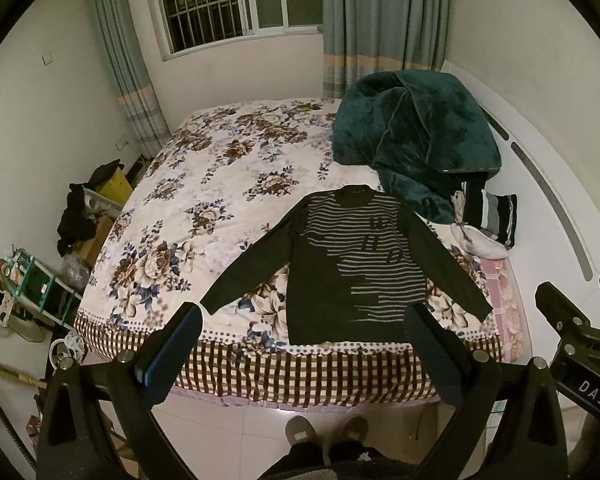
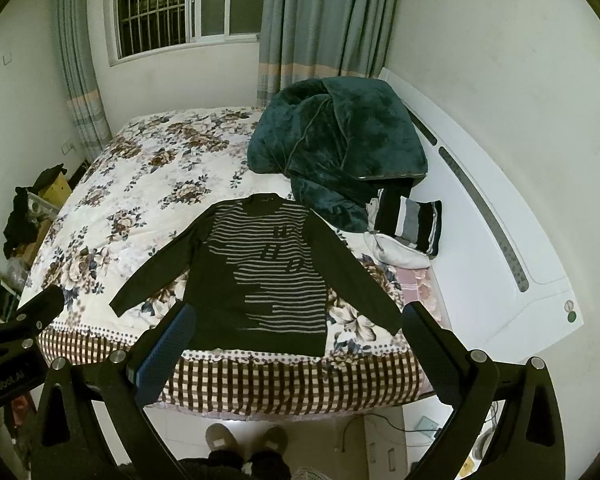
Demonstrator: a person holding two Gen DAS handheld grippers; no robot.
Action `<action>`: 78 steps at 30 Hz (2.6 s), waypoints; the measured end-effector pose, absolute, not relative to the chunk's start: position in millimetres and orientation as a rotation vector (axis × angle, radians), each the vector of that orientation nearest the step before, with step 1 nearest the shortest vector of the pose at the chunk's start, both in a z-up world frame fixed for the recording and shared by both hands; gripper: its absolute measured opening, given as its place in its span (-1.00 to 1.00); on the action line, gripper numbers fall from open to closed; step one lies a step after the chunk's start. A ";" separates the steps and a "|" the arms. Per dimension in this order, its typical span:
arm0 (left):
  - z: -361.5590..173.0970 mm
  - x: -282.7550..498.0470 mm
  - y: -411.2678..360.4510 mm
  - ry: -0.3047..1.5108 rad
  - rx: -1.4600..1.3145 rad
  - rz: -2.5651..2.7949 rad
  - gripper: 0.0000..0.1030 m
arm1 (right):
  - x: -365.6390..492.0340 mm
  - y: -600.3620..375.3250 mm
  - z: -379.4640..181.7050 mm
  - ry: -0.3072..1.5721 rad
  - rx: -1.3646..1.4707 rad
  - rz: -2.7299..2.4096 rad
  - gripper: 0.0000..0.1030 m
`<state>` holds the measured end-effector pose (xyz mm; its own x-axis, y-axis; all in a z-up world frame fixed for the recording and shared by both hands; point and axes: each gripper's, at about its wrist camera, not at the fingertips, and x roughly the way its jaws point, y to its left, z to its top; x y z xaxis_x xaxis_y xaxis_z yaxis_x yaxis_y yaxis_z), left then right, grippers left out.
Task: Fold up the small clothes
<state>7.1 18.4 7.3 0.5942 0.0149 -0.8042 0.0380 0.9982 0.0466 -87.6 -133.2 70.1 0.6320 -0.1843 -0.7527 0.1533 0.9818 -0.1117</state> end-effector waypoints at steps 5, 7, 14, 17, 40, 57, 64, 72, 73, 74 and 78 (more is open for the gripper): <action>7.2 6.4 18.6 0.935 0.060 -0.013 1.00 | -87.9 -132.0 70.7 0.865 -0.038 -0.192 1.00; 7.0 5.9 19.1 0.934 0.059 -0.012 1.00 | -88.1 -131.9 71.1 0.864 -0.039 -0.194 1.00; 9.9 8.5 22.1 0.931 0.061 -0.012 1.00 | -88.1 -131.5 72.1 0.863 -0.038 -0.194 1.00; 10.2 7.6 23.0 0.930 0.060 -0.013 1.00 | -83.3 -124.2 77.4 0.863 -0.042 -0.190 1.00; 9.2 5.7 24.5 0.929 0.062 -0.015 1.00 | -78.2 -117.4 78.2 0.864 -0.038 -0.186 1.00; 9.6 10.4 26.3 0.937 0.062 -0.022 1.00 | -78.4 -122.0 69.3 0.888 -0.015 -0.188 1.00; -15.7 61.9 28.1 0.895 0.088 0.009 1.00 | -45.3 -164.2 26.2 0.955 0.116 -0.258 1.00; -148.2 168.6 -9.4 1.013 0.161 0.030 1.00 | -12.2 -332.9 -144.0 1.074 0.467 -0.609 1.00; -169.0 179.8 -16.8 1.045 0.169 0.039 1.00 | -10.0 -357.8 -173.6 1.097 0.505 -0.647 1.00; -191.8 192.8 -25.1 1.079 0.181 0.049 1.00 | -6.1 -383.3 -204.1 1.122 0.543 -0.682 1.00; -289.5 242.2 -60.3 1.216 0.231 0.102 1.00 | 8.1 -475.9 -325.8 1.186 0.722 -0.773 0.98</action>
